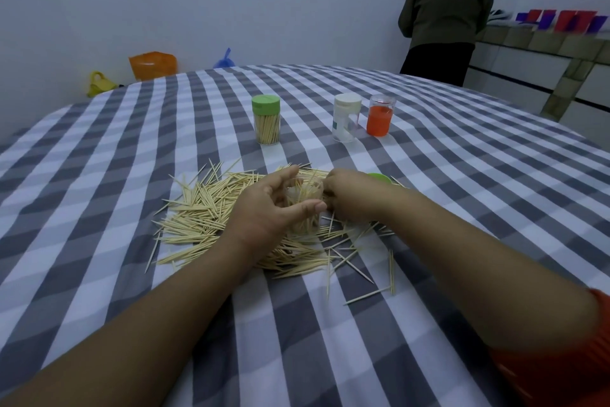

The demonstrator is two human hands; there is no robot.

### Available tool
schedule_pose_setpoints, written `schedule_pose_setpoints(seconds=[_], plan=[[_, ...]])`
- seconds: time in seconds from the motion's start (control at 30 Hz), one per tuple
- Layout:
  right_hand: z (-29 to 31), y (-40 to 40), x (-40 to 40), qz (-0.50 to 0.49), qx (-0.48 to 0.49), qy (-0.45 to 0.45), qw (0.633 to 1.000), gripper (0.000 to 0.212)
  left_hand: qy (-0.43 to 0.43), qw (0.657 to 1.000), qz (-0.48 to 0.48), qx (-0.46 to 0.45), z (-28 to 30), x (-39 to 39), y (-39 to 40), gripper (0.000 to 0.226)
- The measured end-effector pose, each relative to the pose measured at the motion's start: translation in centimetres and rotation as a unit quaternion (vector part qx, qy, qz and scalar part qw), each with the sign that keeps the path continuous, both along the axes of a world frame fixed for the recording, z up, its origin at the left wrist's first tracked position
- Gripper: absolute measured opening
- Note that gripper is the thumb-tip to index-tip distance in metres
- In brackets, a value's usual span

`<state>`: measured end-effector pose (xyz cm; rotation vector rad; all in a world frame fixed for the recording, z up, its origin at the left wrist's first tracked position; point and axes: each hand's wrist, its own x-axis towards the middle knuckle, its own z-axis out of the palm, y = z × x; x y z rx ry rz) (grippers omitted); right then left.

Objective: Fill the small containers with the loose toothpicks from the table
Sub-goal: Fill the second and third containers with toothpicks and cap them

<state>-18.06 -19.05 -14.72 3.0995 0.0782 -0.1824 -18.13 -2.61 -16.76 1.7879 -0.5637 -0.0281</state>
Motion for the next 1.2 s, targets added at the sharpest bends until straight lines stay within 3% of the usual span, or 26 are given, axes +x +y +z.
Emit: schedule_pose_setpoints(seconds=[0.13,0.3,0.43,0.57,0.67,0.77,0.9,1.13,1.2], plan=[[-0.9,-0.5,-0.3,-0.009,0.006,-0.057,0.998,0.031,0.005,1.0,0.0,-0.003,0.1,-0.1,-0.1,0.087],[-1.3,-0.6,-1.3,0.016,-0.043,-0.147,0.988,0.022,0.003,1.0,0.002,0.002,0.2,-0.2,0.0,0.089],[-0.9,-0.6,-1.7,0.017,-0.066,-0.153,0.986,0.022,-0.001,1.0,0.002,0.007,0.2,-0.2,-0.1,0.089],[0.1,-0.8,-1.9,-0.047,0.01,-0.133,0.99,0.019,0.004,1.0,-0.001,0.001,0.2,-0.2,-0.1,0.089],[0.9,-0.9,-2.3,-0.064,0.111,-0.104,0.986,0.007,-0.002,1.0,0.001,0.004,0.2,-0.1,-0.1,0.088],[1.5,-1.0,-2.9,-0.064,0.227,-0.103,0.966,0.012,-0.008,1.0,0.001,0.005,0.1,-0.1,0.0,0.083],[2.0,-1.0,-3.3,-0.068,0.397,-0.119,0.907,0.013,-0.005,1.0,-0.006,0.001,0.1,-0.1,-0.1,0.088],[2.4,0.6,-3.0,-0.106,0.682,-0.207,0.694,0.016,-0.003,1.0,-0.012,-0.007,0.1,-0.3,-0.1,0.091],[2.3,1.4,-3.1,-0.116,0.71,-0.211,0.661,0.016,-0.01,1.0,-0.008,0.003,0.3,-0.5,-0.1,0.09]])
